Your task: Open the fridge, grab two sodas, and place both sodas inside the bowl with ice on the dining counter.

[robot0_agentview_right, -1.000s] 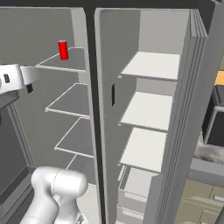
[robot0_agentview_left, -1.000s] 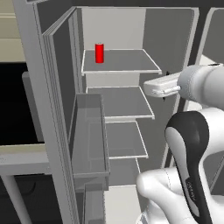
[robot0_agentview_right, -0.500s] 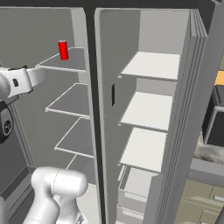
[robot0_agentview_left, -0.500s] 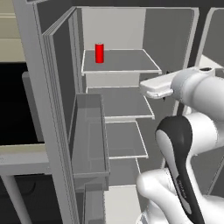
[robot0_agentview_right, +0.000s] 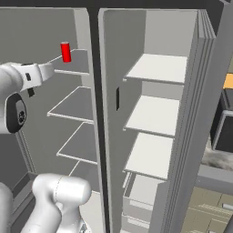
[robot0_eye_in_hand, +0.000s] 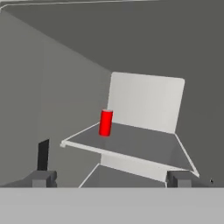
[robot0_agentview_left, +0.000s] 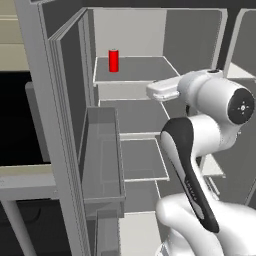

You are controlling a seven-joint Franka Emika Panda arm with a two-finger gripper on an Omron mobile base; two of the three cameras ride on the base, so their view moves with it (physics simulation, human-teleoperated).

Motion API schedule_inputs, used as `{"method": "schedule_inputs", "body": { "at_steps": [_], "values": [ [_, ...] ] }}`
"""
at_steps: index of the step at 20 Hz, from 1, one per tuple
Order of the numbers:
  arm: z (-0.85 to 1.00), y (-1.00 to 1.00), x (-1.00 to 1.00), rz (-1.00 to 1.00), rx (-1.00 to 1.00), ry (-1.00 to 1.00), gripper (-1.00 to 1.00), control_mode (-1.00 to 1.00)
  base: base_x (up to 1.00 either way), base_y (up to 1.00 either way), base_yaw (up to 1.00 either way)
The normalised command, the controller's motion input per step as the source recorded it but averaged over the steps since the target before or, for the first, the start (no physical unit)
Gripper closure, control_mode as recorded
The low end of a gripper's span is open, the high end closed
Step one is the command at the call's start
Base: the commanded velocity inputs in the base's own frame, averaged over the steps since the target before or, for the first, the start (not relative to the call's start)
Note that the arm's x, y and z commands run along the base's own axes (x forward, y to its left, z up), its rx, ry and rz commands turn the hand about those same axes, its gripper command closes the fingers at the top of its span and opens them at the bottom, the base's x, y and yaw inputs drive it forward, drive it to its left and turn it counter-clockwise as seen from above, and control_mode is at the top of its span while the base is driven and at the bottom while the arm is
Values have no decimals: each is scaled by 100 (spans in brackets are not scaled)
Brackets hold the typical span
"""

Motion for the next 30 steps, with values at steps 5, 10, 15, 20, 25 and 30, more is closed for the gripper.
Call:
{"method": "schedule_inputs", "body": {
  "at_steps": [5,10,15,20,25,30],
  "values": [
    [12,2,61,0,7,0,-100,-100,0,0,0],
    [11,7,61,0,5,5,-100,-100,0,0,0],
    [0,22,67,-1,0,7,-100,-100,0,0,0],
    [0,13,59,-3,2,9,-100,-100,0,0,0],
    [5,28,49,0,3,2,-100,-100,0,0,0],
    [2,29,48,0,0,2,-100,-100,0,0,0]
  ]
}}
